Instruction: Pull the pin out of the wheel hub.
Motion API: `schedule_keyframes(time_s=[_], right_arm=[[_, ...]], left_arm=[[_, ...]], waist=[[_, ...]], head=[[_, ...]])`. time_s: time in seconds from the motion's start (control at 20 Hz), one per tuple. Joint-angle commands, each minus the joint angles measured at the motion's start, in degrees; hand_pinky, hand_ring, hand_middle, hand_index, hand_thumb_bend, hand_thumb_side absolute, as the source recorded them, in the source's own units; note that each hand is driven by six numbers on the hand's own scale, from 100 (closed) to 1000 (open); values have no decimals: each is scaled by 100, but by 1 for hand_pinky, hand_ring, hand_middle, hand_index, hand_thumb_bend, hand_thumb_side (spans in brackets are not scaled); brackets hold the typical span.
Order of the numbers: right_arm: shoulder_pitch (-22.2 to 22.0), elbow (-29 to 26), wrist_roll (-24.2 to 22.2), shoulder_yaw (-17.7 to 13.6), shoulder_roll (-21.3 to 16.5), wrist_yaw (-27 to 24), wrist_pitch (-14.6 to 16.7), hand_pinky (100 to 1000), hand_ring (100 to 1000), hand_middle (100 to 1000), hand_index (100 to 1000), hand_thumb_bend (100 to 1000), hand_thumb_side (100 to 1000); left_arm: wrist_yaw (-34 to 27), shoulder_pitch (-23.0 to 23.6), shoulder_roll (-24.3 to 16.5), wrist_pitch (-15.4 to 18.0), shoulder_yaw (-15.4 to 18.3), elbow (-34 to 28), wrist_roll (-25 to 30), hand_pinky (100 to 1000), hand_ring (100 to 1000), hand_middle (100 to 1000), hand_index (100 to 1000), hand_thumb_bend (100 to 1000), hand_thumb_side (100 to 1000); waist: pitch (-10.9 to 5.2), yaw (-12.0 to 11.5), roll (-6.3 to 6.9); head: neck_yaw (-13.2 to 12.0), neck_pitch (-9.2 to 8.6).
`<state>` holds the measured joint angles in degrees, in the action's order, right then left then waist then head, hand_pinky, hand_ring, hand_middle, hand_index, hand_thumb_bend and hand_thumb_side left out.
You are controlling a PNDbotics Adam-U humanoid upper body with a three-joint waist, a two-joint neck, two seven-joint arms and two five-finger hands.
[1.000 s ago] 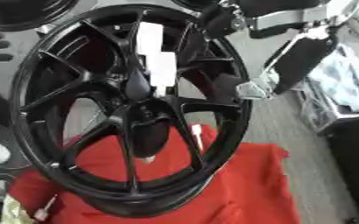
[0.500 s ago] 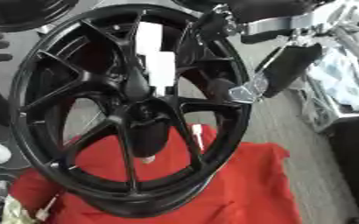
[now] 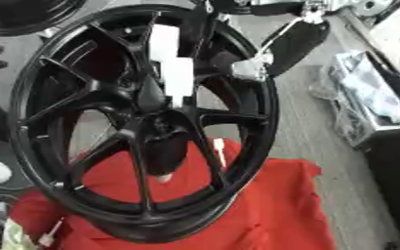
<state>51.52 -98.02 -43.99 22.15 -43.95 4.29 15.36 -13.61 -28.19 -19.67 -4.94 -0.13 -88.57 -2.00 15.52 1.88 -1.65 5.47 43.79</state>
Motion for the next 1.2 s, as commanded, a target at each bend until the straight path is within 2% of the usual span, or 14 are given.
schedule_keyframes(time_s=[0.05, 0.25, 0.8, 1.2], right_arm=[[166, 184, -92, -80, 73, 15, -69, 926, 729, 722, 895, 100, 521], [221, 430, -213, -70, 261, 103, -80, 931, 726, 710, 920, 100, 574], [233, 761, -146, -44, 553, 419, -92, 944, 728, 698, 914, 100, 550], [185, 886, -127, -37, 637, 554, -99, 954, 779, 745, 917, 100, 542]], left_arm=[[0, -53, -78, 0, 78, -50, -41, 702, 724, 643, 718, 100, 772], [-11, -65, -48, 10, 136, -64, -99, 702, 723, 642, 718, 100, 767], [-64, -107, 52, 31, 322, -242, -286, 703, 723, 641, 718, 100, 753], [-73, -106, 67, 18, 349, -262, -313, 703, 723, 639, 718, 100, 753]], waist=[[-140, -24, 1], [-149, -70, -19], [-164, -199, -40], [-158, -209, -38]], head=[[44, 32], [84, 32], [229, 32], [279, 32]])
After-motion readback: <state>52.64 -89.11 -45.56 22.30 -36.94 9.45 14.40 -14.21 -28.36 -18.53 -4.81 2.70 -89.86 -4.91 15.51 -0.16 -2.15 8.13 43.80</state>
